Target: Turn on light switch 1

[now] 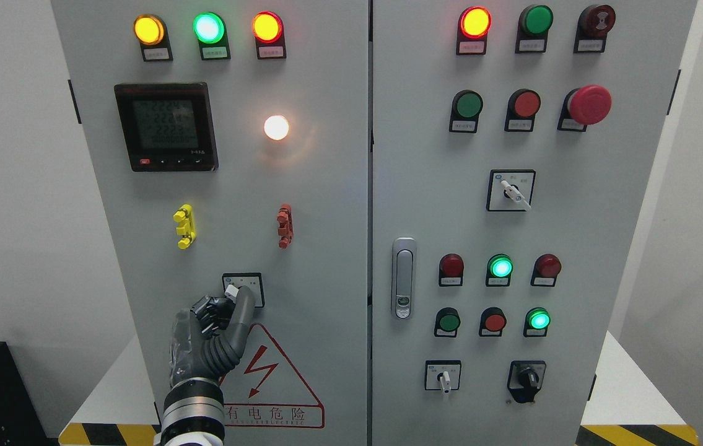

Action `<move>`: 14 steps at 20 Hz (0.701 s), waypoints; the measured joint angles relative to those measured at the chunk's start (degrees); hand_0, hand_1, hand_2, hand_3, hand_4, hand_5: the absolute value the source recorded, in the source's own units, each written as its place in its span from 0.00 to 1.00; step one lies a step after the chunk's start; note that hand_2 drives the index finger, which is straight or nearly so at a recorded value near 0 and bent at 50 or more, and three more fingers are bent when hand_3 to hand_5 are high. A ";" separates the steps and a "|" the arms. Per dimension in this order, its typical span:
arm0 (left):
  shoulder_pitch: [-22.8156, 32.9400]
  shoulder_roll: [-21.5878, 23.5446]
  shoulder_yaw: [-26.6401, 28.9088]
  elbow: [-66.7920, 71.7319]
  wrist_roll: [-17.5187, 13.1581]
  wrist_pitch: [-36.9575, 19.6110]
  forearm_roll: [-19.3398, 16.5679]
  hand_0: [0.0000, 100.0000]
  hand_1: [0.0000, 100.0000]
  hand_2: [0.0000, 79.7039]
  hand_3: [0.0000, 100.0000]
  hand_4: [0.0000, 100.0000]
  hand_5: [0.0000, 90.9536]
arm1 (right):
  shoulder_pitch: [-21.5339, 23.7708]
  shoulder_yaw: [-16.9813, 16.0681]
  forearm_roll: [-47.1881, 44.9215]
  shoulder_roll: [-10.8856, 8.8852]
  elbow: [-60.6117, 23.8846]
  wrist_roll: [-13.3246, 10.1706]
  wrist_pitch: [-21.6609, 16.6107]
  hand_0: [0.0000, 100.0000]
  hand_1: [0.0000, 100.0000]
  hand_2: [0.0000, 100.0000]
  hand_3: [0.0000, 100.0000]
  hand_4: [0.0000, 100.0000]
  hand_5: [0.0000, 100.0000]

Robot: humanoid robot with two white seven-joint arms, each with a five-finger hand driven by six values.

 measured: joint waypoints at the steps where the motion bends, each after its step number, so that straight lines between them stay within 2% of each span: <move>1: -0.01 0.00 0.00 0.00 -0.06 0.00 0.00 0.19 0.48 0.79 0.74 0.76 0.69 | 0.00 0.00 -0.01 0.00 0.00 0.00 0.00 0.30 0.00 0.00 0.00 0.00 0.00; 14: 0.66 0.06 -0.04 -0.26 -0.53 -0.17 0.08 0.16 0.47 0.80 0.75 0.77 0.69 | 0.00 0.00 0.00 0.00 0.00 0.00 0.00 0.30 0.00 0.00 0.00 0.00 0.00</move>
